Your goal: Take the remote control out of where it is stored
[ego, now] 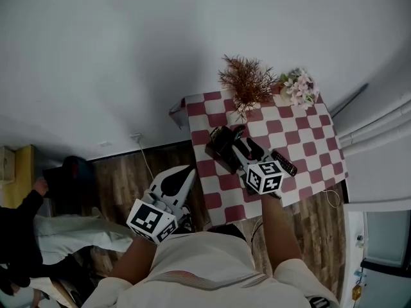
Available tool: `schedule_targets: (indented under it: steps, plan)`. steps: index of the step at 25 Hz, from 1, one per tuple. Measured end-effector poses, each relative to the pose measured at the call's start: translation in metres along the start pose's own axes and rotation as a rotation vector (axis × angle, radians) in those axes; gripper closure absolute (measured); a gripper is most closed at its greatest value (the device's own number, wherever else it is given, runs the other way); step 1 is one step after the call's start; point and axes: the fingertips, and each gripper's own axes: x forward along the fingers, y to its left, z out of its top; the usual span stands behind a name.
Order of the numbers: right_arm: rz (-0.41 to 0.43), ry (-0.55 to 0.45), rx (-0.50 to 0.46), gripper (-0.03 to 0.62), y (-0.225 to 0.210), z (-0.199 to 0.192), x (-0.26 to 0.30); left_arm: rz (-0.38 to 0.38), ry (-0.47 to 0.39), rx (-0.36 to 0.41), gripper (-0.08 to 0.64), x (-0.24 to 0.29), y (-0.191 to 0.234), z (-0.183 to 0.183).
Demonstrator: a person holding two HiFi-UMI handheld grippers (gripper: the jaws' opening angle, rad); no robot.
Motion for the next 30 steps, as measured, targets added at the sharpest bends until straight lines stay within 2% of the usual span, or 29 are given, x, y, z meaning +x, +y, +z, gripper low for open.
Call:
schedule_targets:
  steps: [7, 16, 23, 27, 30]
  plan:
    - [0.049, 0.029, 0.043, 0.357, 0.001, -0.012, 0.027, 0.028, 0.021, -0.013, 0.552, -0.003, 0.007, -0.006]
    - [0.03, 0.001, 0.034, 0.368, -0.001, -0.013, 0.029, 0.03, 0.035, -0.021, 0.552, -0.005, 0.007, -0.012]
    - [0.046, -0.16, 0.046, 0.37, 0.012, 0.038, -0.012, 0.002, 0.026, -0.021, 0.552, -0.002, 0.001, -0.009]
    - [0.074, -0.274, 0.094, 0.37, 0.019, 0.08, -0.06, -0.027, 0.025, -0.018, 0.552, 0.003, -0.006, -0.008]
    - [0.052, -0.306, 0.086, 0.37, 0.015, 0.098, -0.101, -0.056, 0.023, -0.018, 0.552, 0.007, -0.015, -0.008]
